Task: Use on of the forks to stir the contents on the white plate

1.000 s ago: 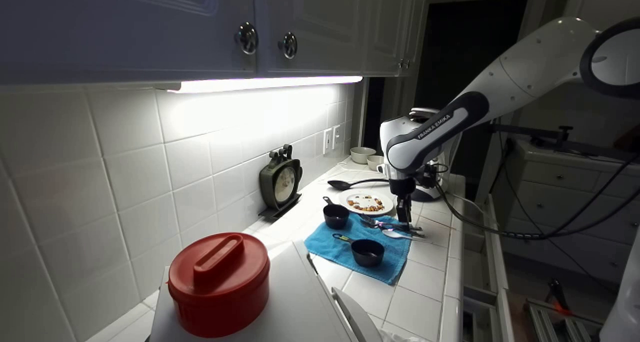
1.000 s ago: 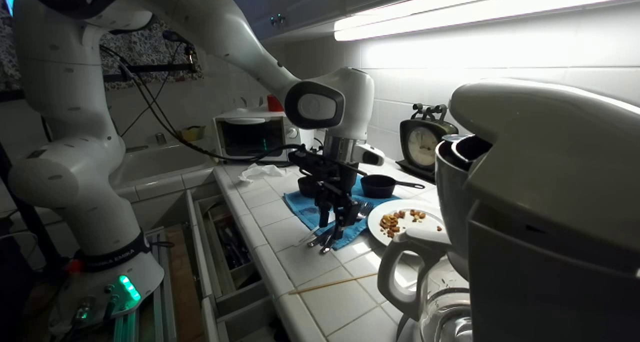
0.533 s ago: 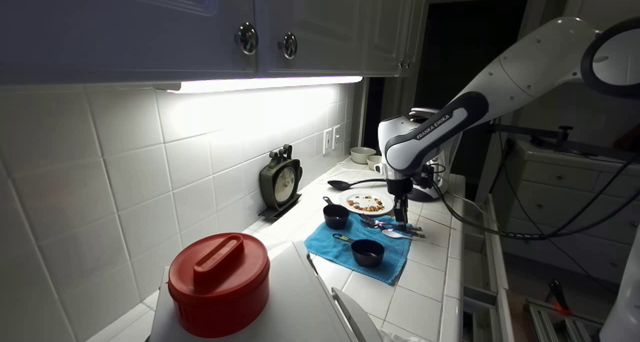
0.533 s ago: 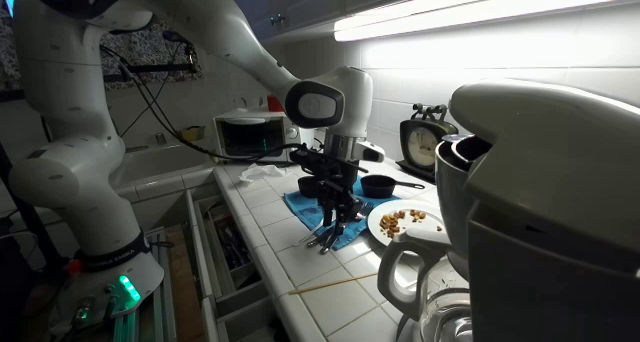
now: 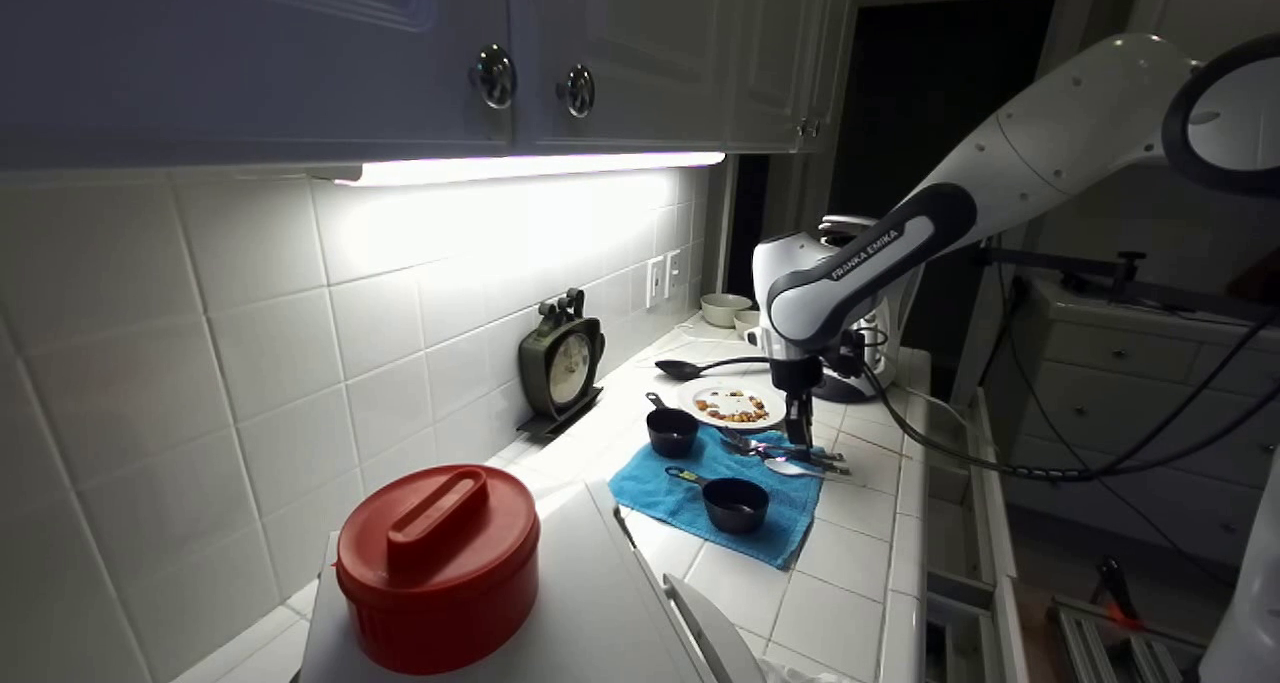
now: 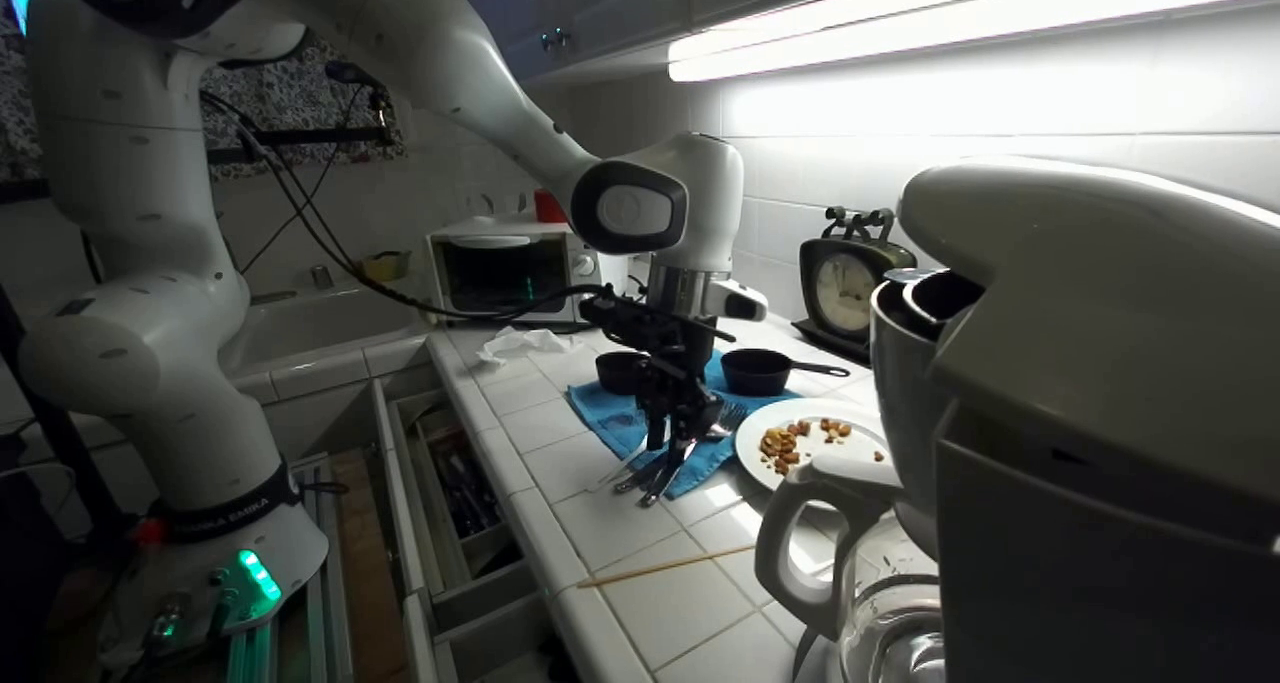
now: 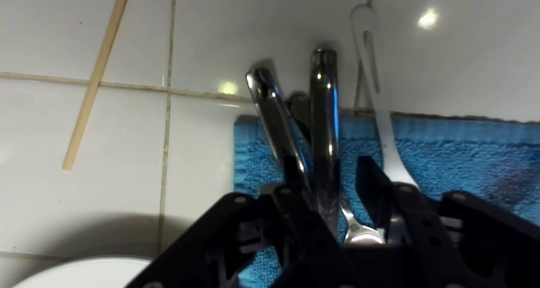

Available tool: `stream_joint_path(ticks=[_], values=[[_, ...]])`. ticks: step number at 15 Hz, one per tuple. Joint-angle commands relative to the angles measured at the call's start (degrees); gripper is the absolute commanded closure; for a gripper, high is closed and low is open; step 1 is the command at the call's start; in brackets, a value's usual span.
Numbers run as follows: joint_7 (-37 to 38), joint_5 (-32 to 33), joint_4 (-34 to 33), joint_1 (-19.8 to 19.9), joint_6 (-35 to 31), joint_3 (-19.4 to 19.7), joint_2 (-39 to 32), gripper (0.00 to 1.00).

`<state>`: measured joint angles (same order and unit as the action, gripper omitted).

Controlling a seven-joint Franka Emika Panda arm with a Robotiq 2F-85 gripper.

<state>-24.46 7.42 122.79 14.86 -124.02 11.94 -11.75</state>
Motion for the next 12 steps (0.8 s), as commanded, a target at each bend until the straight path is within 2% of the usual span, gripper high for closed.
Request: stream_joint_path(ticks=[1,6,8,9,10,11,12], values=[[1.0,0.8,0.2,-0.2,-0.7,-0.3,0.0,0.73],[0.9,0.9,0.1,-0.2,-0.5,-0.3,-0.1,0.73],[0.7,0.7,0.2,-0.2,-0.5,-0.3,0.1,0.64],[0.7,0.8,0.2,-0.2,-0.6,-0.3,0.1,0.63],[0.6,0.7,0.1,-0.2,-0.4,-0.3,0.1,0.65],[0.5,0.7,0.1,-0.2,-0.4,-0.4,0.1,0.79],[0.5,0.7,0.1,-0.2,-0.4,-0.4,0.1,0.87]])
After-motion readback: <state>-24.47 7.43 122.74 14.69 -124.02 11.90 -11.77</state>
